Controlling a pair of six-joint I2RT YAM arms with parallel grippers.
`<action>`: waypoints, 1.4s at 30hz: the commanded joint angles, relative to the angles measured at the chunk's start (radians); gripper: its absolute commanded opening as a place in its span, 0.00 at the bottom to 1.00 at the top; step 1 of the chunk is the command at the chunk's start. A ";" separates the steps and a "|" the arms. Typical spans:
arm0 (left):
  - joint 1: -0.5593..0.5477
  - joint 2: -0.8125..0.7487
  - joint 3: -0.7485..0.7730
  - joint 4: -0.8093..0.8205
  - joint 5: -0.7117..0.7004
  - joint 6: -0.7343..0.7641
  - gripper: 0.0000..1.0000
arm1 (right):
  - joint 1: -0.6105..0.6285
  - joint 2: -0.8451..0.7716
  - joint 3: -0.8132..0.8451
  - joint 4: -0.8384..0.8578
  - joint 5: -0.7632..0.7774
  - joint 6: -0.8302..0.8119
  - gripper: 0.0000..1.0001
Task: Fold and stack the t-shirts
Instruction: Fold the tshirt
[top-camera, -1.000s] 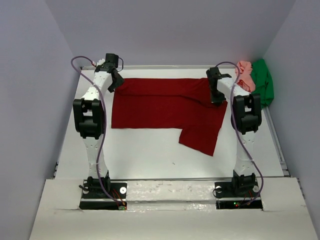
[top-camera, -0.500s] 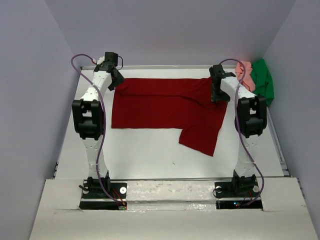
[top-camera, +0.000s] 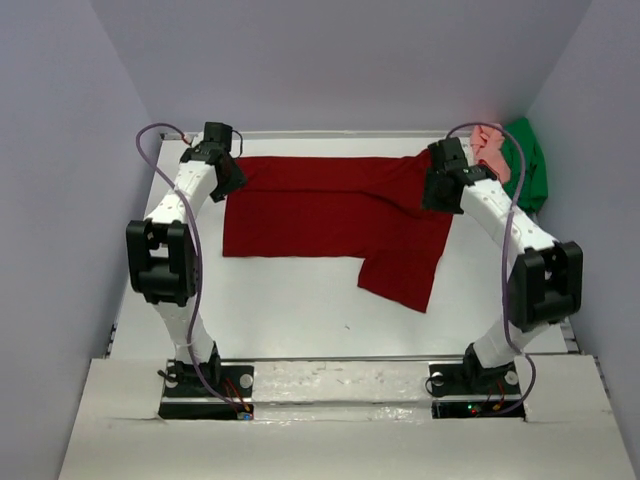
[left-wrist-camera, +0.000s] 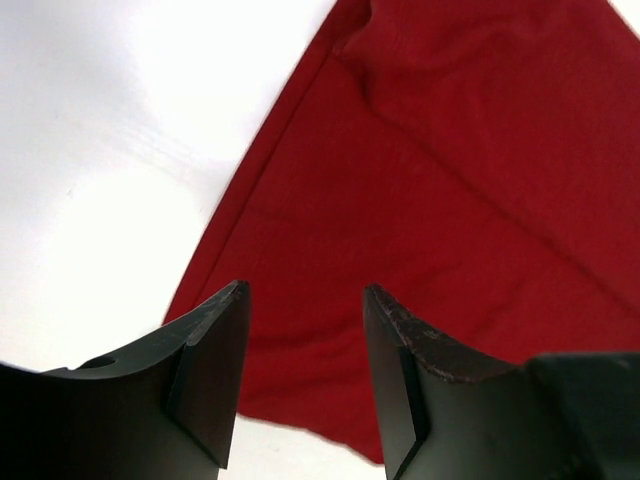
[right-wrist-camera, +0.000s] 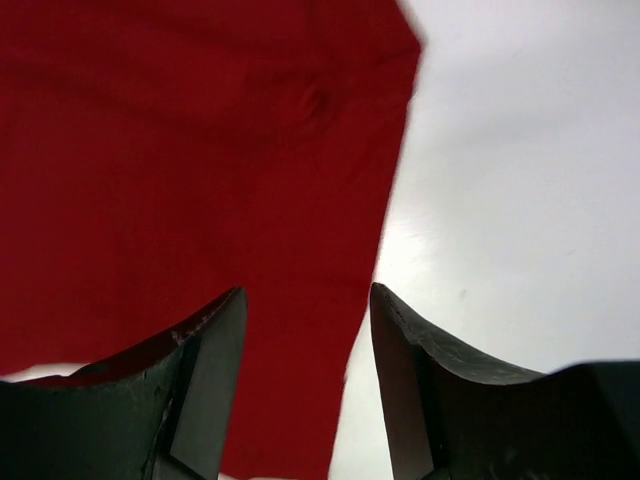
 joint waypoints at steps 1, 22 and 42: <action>-0.004 -0.191 -0.183 0.044 0.057 0.088 0.59 | 0.050 -0.233 -0.193 0.107 -0.211 0.094 0.58; 0.008 -0.215 -0.281 0.058 0.109 0.147 0.61 | 0.059 -0.097 -0.114 0.067 -0.101 0.029 0.57; 0.011 -0.191 -0.275 0.082 0.123 0.128 0.60 | -0.056 0.317 0.197 0.058 -0.004 -0.024 0.46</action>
